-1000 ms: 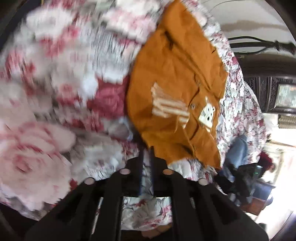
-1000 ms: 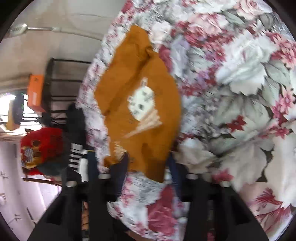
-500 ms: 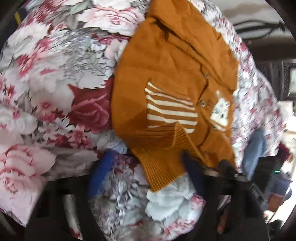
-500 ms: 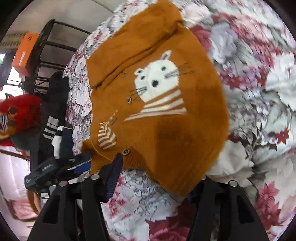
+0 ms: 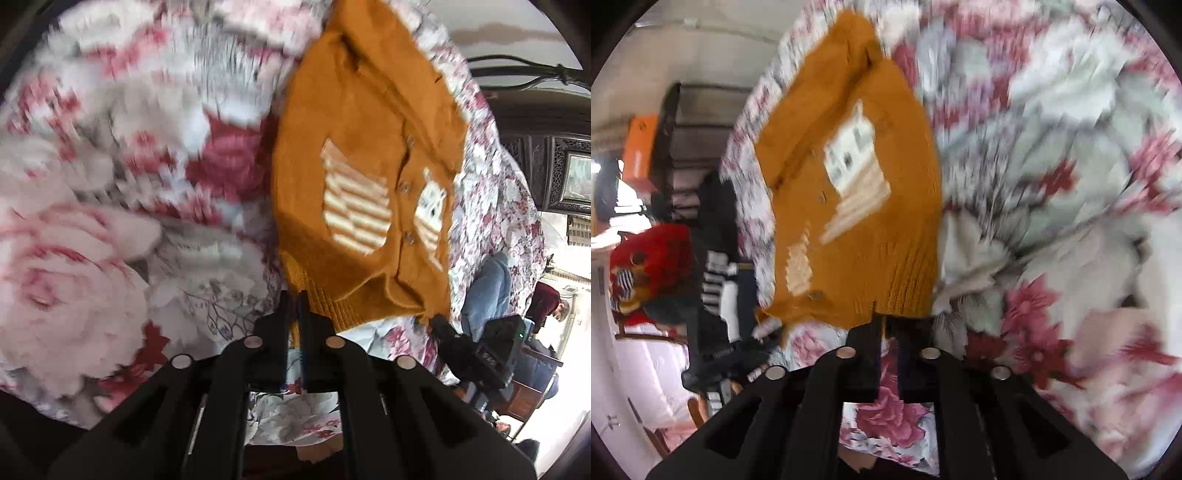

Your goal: Fold small clothes

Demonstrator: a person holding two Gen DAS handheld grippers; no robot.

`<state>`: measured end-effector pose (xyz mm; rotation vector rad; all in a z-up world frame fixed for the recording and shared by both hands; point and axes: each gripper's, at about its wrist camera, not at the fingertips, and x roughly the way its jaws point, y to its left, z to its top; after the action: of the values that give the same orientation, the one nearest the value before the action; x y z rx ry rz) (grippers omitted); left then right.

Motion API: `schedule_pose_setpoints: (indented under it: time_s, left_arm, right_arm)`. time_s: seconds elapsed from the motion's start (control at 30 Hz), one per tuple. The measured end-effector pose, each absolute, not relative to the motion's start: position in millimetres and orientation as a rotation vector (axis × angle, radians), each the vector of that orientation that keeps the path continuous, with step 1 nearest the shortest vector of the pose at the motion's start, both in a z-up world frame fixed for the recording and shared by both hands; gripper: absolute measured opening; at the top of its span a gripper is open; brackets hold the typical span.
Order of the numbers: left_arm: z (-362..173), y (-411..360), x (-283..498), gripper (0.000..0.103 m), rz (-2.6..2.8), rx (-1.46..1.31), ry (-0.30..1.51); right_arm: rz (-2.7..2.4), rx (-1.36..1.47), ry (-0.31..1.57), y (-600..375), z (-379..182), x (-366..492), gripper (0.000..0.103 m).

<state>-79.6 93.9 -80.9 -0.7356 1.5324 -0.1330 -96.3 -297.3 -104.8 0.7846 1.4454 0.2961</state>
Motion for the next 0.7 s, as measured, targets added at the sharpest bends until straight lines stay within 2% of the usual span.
schedule_pose_setpoints:
  time_s: [0.03,0.07,0.1,0.13,0.23,0.3,0.4,0.5,0.53,0.57,0.63,0.7]
  left_arm:
    - [-73,96,-78,0.026,-0.118,-0.713,1.5]
    - [-62,99,-77,0.055,-0.102,-0.695,1.46]
    - [-50,104,-77,0.066,-0.086,-0.693,1.404]
    - [-40,109,-77,0.071,-0.077,-0.693,1.359]
    - [-17,112,-72,0.072,-0.08,-0.651,1.272]
    - [-14,97,-57,0.077,-0.084,-0.589,1.272]
    - [-35,67,-32,0.078,-0.099,-0.452,1.371]
    - [-87,37,-17,0.078,-0.082,-0.32,1.555]
    - [-111,31,-19,0.079,-0.037,-0.263,1.633]
    - [-125,31,-23,0.082,-0.007,-0.241,1.677]
    - [-131,34,-28,0.082,-0.009,-0.252,1.681]
    - [-117,40,-31,0.081,-0.028,-0.283,1.66]
  right_arm:
    - [0.278,0.744,1.407,-299,-94,-94,0.037]
    - [0.268,0.716,1.378,-297,-87,-93,0.04]
    - [0.26,0.665,1.336,-296,-75,-92,0.041]
    - [0.253,0.621,1.302,-294,-66,-91,0.041]
    - [0.258,0.538,1.246,-289,-49,-90,0.041]
    - [0.28,0.535,1.207,-281,-43,-83,0.041]
    - [0.319,0.488,1.204,-255,-43,-71,0.041]
    - [0.376,0.398,1.275,-226,-58,-60,0.042]
    - [0.384,0.38,1.32,-222,-69,-60,0.049]
    - [0.393,0.36,1.437,-214,-95,-59,0.052]
    - [0.386,0.369,1.497,-214,-118,-62,0.052]
    - [0.401,0.392,1.472,-219,-107,-61,0.051]
